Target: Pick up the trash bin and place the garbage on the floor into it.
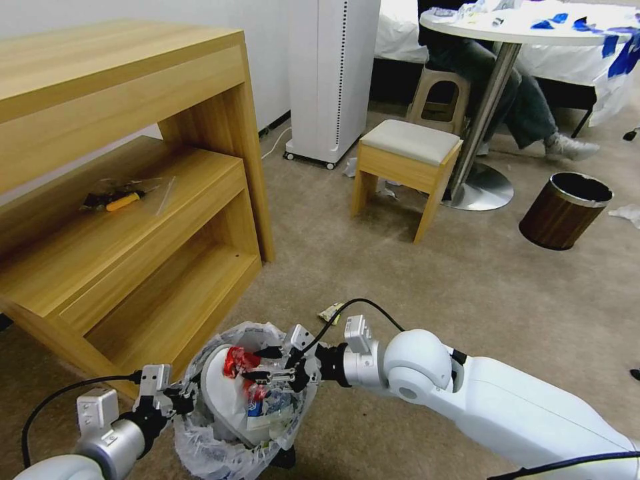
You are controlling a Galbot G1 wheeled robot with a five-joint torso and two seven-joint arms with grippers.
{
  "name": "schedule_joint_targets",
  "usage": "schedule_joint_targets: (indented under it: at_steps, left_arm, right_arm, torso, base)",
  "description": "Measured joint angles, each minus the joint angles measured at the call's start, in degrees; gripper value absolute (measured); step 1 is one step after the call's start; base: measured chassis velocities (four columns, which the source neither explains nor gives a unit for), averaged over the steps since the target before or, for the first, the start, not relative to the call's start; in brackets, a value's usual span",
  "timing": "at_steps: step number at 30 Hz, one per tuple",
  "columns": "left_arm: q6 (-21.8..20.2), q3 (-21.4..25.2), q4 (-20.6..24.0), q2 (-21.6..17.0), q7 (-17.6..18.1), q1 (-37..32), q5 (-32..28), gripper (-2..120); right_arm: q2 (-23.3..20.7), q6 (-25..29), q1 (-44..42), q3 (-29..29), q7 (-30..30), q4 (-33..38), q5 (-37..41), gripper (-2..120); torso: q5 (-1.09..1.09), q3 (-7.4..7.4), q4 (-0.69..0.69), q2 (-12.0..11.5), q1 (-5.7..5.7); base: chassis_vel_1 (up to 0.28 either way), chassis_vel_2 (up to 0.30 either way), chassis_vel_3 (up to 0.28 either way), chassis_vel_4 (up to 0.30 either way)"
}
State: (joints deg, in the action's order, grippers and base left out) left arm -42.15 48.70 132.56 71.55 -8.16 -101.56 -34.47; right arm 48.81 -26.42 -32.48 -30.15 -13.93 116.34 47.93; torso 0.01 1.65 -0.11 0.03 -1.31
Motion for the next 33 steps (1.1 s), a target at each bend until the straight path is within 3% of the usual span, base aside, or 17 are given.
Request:
schedule_joint_targets:
  at_steps: [2,5,6,8,13,20,22,24,25,28,29,30,32,33]
  left_arm:
    - [0.0,0.0,0.0,0.0,0.0,0.1,0.0,0]
    - [0.0,-0.1,-0.3,-0.1,0.0,0.4,0.0,0]
    - [0.0,-0.1,-0.3,-0.1,0.0,0.4,0.0,0]
    - [0.0,-0.1,-0.8,-0.2,0.0,0.7,-0.1,0]
    - [0.0,-0.1,-1.2,-0.3,-0.1,0.8,-0.1,0]
    - [0.0,-0.1,-1.8,-0.2,-0.7,1.0,-0.1,0]
    - [0.0,-0.1,-1.8,-0.2,-0.7,1.0,0.0,0]
    - [0.0,0.1,-1.8,-0.1,-1.0,1.1,0.0,0]
    - [0.0,0.1,-1.8,-0.1,-1.0,1.1,0.0,0]
    - [0.0,0.3,-2.0,-0.4,-1.3,1.0,0.1,0]
    - [0.0,0.3,-2.0,-0.4,-1.3,1.0,0.1,0]
    - [0.0,0.2,-2.1,-0.6,-1.3,1.0,0.2,0]
    - [0.0,0.1,-2.1,-0.6,-1.3,1.0,0.2,0]
    - [0.0,0.0,-2.2,-0.7,-1.3,1.0,0.3,0]
  right_arm:
    - [0.0,0.0,0.0,0.1,0.1,0.0,0.0,68]
    - [-0.2,0.4,-0.5,0.8,0.7,0.6,0.1,84]
    - [-0.2,0.4,-0.5,0.8,0.7,0.6,0.1,84]
    - [-0.3,0.5,-2.2,3.8,3.8,2.6,0.5,95]
    - [-1.7,0.0,-5.7,9.6,6.4,4.6,0.8,100]
    - [-8.2,2.5,-19.1,25.0,7.1,6.8,-0.9,100]
    - [-8.5,2.6,-20.2,26.2,7.3,6.8,-0.9,100]
    - [-8.6,2.9,-27.2,34.6,7.8,7.1,-1.0,100]
    - [-8.6,2.9,-27.2,34.6,7.8,7.1,-1.0,100]
    - [-6.5,3.7,-43.7,52.8,6.8,7.3,-0.6,100]
    - [-6.5,3.7,-43.7,52.8,6.8,7.3,-0.6,100]
    - [-5.9,4.7,-48.5,57.9,4.8,6.5,-1.1,100]
    - [-5.7,5.0,-49.6,59.0,4.4,6.2,-1.4,100]
    - [-4.9,6.2,-53.3,62.7,3.2,5.0,-2.0,100]
  torso:
    - [0.0,0.0,0.0,0.0,0.0]
    - [0.0,0.0,0.0,0.0,0.0]
    - [0.0,0.0,0.0,0.0,0.0]
    - [0.0,0.0,0.0,0.0,0.0]
    - [0.0,0.0,0.01,0.0,0.0]
    - [0.0,0.0,0.0,0.0,0.0]
    - [0.0,0.0,0.0,0.0,0.0]
    - [0.03,0.0,0.01,0.0,0.0]
    - [0.03,0.0,0.01,0.0,0.0]
    - [0.03,0.0,-0.01,0.0,0.01]
    - [0.03,0.0,-0.01,0.0,0.01]
    - [0.0,-0.01,-0.01,0.0,0.01]
    - [0.0,-0.01,-0.01,0.0,0.01]
    - [0.02,-0.01,-0.01,0.0,0.01]
  base:
    - [0.0,0.0,0.0,0.0]
    - [0.0,0.0,0.0,0.0]
    - [0.0,0.0,0.0,0.0]
    - [0.0,0.0,0.0,0.0]
    - [0.0,0.0,0.0,0.0]
    - [0.0,0.0,0.0,0.0]
    - [0.0,0.0,0.0,0.0]
    - [0.0,0.0,0.0,0.0]
    - [0.0,0.0,0.0,0.0]
    - [0.0,0.0,0.0,0.0]
    - [0.0,0.0,0.0,0.0]
    - [0.0,0.0,0.0,0.0]
    - [0.0,0.0,0.0,0.0]
    - [0.0,0.0,0.0,0.0]
